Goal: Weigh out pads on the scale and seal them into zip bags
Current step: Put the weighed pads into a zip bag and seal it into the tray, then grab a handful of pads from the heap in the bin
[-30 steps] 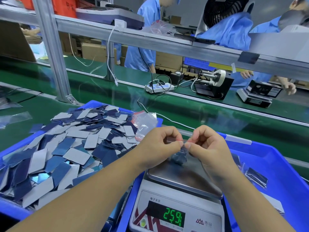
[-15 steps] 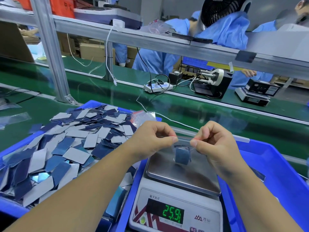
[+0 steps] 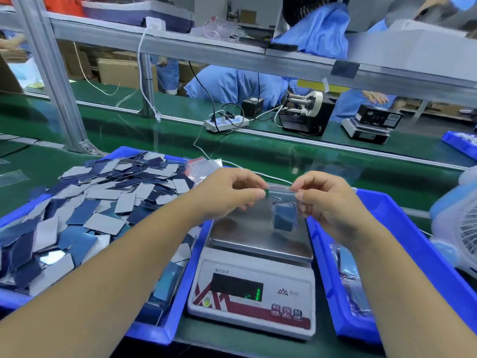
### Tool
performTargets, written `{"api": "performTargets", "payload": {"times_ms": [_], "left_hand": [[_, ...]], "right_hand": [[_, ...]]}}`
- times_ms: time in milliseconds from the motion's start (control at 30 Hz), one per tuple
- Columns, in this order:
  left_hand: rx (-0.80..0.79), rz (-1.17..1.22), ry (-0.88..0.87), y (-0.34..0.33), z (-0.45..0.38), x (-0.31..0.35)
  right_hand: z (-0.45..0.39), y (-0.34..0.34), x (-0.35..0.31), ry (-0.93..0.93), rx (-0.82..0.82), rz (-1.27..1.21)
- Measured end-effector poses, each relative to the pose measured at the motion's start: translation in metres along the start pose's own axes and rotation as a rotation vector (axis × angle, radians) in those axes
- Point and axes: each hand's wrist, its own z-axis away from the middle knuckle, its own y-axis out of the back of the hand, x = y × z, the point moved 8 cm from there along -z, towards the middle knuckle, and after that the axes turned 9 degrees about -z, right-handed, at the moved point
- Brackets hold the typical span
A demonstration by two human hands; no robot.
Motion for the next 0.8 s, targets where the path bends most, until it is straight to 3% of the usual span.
{"api": "performTargets", "payload": {"times_ms": [133, 267, 367, 467, 600, 800], "left_hand": [[-0.014, -0.031, -0.001, 0.000, 0.002, 0.005], [-0.076, -0.031, 0.006, -0.017, 0.006, 0.006], [-0.142, -0.090, 0.002, -0.028, 0.008, 0.006], [-0.164, -0.159, 0.006, -0.030, 0.011, 0.004], [-0.159, -0.290, 0.065, -0.015, 0.016, -0.009], [0.090, -0.464, 0.148, 0.051, 0.018, -0.033]], "right_hand": [[0.015, 0.060, -0.001, -0.031, 0.239, -0.023], [0.040, 0.109, 0.002, -0.008, 0.513, 0.361], [0.050, 0.106, 0.027, -0.197, 0.316, 0.816], [0.057, 0.097, 0.049, -0.364, 0.154, 0.985], [0.047, 0.083, 0.026, -0.218, 0.253, 0.969], [0.021, 0.008, 0.018, -0.070, 0.090, 1.019]]}}
